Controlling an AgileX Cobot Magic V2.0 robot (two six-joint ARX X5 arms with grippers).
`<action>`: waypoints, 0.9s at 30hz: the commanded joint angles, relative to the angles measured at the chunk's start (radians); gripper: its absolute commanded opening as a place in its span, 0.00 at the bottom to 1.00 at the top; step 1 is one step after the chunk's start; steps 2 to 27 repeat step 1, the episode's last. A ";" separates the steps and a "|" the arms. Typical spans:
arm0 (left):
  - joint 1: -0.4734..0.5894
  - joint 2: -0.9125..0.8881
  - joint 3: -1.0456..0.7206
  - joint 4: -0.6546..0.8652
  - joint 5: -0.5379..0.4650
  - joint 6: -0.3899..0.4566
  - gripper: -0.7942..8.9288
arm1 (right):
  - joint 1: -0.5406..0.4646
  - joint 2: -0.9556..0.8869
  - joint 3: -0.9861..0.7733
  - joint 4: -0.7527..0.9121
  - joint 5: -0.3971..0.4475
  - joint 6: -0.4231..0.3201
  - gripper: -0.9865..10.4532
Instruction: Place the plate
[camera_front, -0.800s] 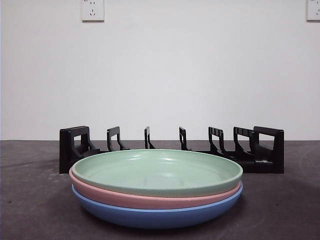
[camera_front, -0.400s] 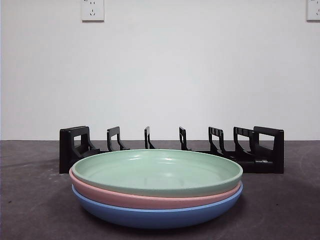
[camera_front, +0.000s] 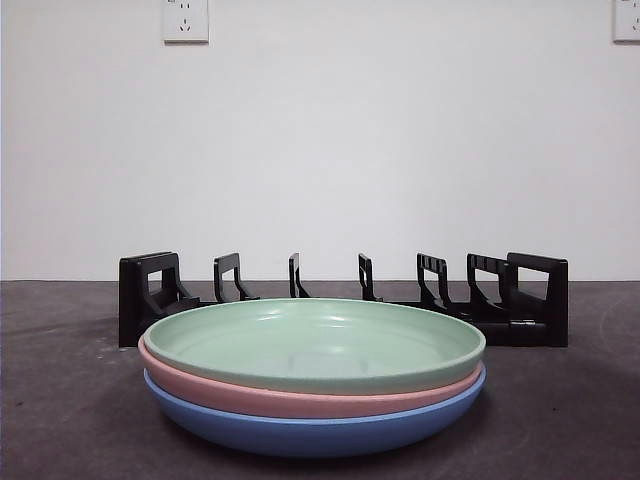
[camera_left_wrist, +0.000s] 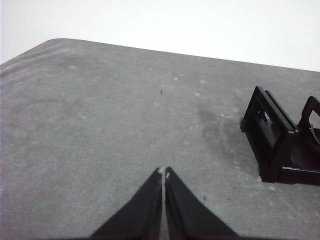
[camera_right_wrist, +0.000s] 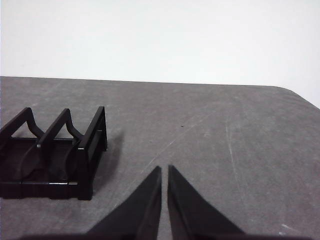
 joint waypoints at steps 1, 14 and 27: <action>0.000 -0.002 -0.020 -0.006 -0.003 0.000 0.09 | 0.002 0.000 -0.004 0.010 0.001 0.014 0.10; 0.000 -0.002 -0.020 -0.006 -0.003 0.000 0.09 | 0.002 0.000 -0.004 0.010 0.001 0.014 0.10; 0.000 -0.002 -0.020 -0.006 -0.003 0.000 0.09 | 0.002 0.000 -0.004 0.010 0.001 0.014 0.10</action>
